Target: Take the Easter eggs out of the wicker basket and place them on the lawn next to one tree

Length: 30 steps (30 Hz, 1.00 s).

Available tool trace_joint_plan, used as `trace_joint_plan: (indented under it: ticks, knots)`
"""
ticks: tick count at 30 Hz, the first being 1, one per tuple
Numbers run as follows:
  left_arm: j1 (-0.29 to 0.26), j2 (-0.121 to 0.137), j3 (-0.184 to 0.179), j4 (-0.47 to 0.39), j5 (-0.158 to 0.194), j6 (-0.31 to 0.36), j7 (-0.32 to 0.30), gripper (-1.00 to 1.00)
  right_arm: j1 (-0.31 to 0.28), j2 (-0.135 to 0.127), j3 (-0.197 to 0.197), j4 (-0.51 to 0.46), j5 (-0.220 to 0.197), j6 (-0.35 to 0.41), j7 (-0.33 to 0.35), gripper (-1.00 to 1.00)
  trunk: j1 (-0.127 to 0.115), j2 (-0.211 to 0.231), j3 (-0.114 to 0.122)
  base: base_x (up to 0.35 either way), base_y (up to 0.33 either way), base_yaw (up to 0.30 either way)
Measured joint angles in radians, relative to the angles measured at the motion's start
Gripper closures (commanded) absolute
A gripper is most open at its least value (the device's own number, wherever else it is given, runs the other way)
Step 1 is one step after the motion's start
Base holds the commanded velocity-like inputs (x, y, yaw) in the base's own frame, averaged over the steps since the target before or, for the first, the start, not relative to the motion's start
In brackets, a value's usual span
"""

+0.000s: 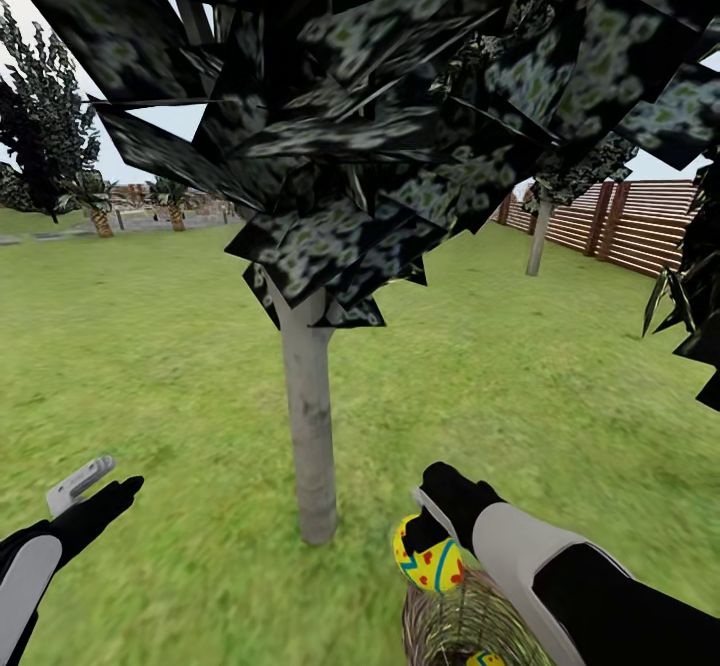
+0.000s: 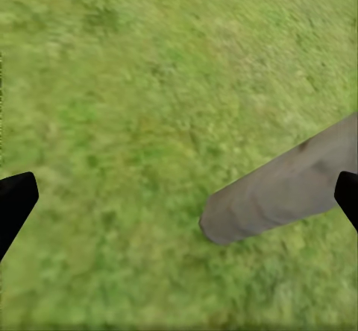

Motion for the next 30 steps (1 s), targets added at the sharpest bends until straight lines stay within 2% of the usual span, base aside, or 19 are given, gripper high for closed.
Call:
trace_joint_plan:
  ticks: [4, 12, 14, 17, 19, 30]
  knots:
    - [0.001, 0.0, 0.0, 0.002, 0.0, -0.001, 0.0, -1.0, 0.005, 0.006, 0.0, -0.011, 0.0, -0.002, 0.032, 1.0, -0.015, 0.028, 0.013, 0.0, 0.0, 0.029]
    - [0.001, 0.0, -0.001, 0.001, -0.002, -0.002, -0.001, -1.0, 0.008, 0.01, 0.001, -0.015, 0.001, -0.009, 0.049, 1.0, -0.015, 0.028, 0.013, 0.0, 0.0, 0.212]
    - [0.001, 0.0, 0.0, 0.001, -0.031, -0.002, -0.002, -1.0, 0.008, 0.01, 0.001, -0.015, 0.001, -0.01, 0.05, 1.0, -0.015, 0.028, 0.013, -0.043, 0.039, 0.244]
    - [0.001, -0.002, 0.001, 0.001, -0.106, -0.002, -0.003, -1.0, 0.008, 0.01, 0.001, -0.015, 0.001, -0.011, 0.051, 1.0, -0.015, 0.028, 0.013, -0.156, 0.141, 0.246]
    - [0.001, -0.003, 0.001, 0.001, -0.128, -0.003, -0.005, -1.0, 0.008, 0.01, 0.002, -0.015, 0.001, -0.011, 0.051, 1.0, -0.015, 0.028, 0.013, -0.105, 0.094, 0.246]
    - [0.001, -0.003, 0.002, 0.0, -0.145, -0.002, -0.008, -1.0, 0.015, 0.01, 0.002, -0.014, 0.001, -0.011, 0.053, 1.0, -0.015, 0.028, 0.013, -0.146, 0.156, 0.247]
